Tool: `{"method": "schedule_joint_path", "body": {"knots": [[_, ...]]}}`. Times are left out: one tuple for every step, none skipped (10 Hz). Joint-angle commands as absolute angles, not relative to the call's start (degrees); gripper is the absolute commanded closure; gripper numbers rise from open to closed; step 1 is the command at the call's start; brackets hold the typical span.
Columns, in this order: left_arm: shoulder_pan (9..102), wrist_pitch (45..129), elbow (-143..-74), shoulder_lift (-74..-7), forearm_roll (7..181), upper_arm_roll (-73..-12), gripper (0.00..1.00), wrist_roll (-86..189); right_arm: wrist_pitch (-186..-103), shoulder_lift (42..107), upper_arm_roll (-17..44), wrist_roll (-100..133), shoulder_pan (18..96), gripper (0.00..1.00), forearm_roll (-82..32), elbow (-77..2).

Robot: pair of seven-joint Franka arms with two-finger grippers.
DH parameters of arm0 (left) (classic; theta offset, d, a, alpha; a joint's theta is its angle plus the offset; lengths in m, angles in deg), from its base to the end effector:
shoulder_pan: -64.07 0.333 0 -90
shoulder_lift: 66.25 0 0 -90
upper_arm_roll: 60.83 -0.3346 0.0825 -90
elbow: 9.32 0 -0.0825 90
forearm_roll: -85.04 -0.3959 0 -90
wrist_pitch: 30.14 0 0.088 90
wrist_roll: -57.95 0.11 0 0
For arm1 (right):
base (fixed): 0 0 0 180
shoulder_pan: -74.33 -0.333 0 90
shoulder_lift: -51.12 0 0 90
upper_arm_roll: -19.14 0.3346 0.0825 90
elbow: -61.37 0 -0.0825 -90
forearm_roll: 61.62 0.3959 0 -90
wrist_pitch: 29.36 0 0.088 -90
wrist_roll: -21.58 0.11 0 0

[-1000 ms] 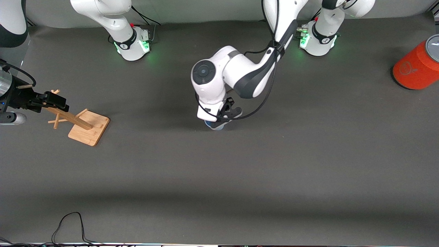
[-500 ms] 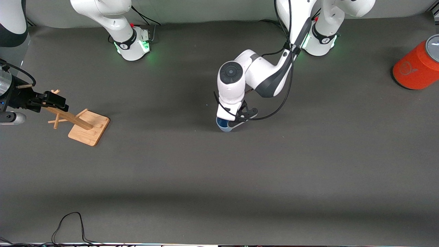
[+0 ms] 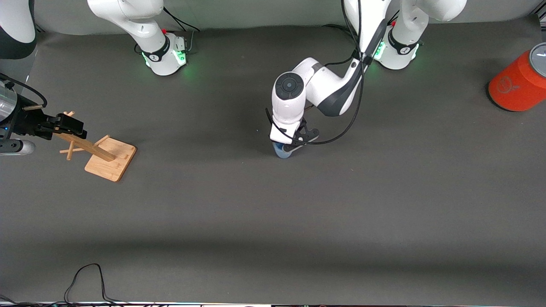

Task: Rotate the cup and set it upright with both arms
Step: 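Rotate the cup upright onto its base with the left gripper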

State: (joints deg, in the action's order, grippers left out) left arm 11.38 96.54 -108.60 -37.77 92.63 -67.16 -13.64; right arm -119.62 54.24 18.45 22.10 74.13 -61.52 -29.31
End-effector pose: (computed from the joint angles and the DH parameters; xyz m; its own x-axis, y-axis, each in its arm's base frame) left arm 0.4617 -0.5016 0.3007 0.8727 0.4852 -0.0548 0.4860 -0.8740 0.0011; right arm 0.5821 -0.0046 0.6035 0.9979 -0.0176 -0.0617 -0.0177 -0.9998 -0.0005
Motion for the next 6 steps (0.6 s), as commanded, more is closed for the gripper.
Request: {"method": "schedule_joint_path", "body": {"knots": [[11.1, 97.3, -110.0, -38.8, 92.7, -67.5, 0.14, -12.8, -120.0, 53.9, 17.7, 21.4, 73.2, 0.0, -62.5, -29.7], [11.2, 96.6, -110.0, -39.4, 92.7, -67.5, 0.06, -12.6, -120.1, 53.9, 17.7, 21.4, 73.2, 0.0, -62.5, -29.7], [11.2, 95.9, -109.0, -39.7, 92.7, -67.6, 0.0, -12.6, -120.2, 53.8, 17.7, 21.4, 73.2, 0.0, -62.5, -29.7], [11.4, 93.4, -107.9, -40.4, 92.6, -67.8, 0.0, -12.5, -120.2, 53.8, 17.7, 21.4, 73.2, 0.0, -62.5, -29.7], [11.9, 89.4, -106.5, -41.8, 91.9, -67.9, 0.0, -11.1, -120.2, 53.9, 17.7, 21.4, 73.2, 0.0, -62.5, -29.7], [12.8, 83.6, -104.4, -43.5, 91.6, -68.3, 0.0, -7.8, -120.3, 53.9, 17.7, 21.4, 73.2, 0.0, -62.5, -29.7]]}}
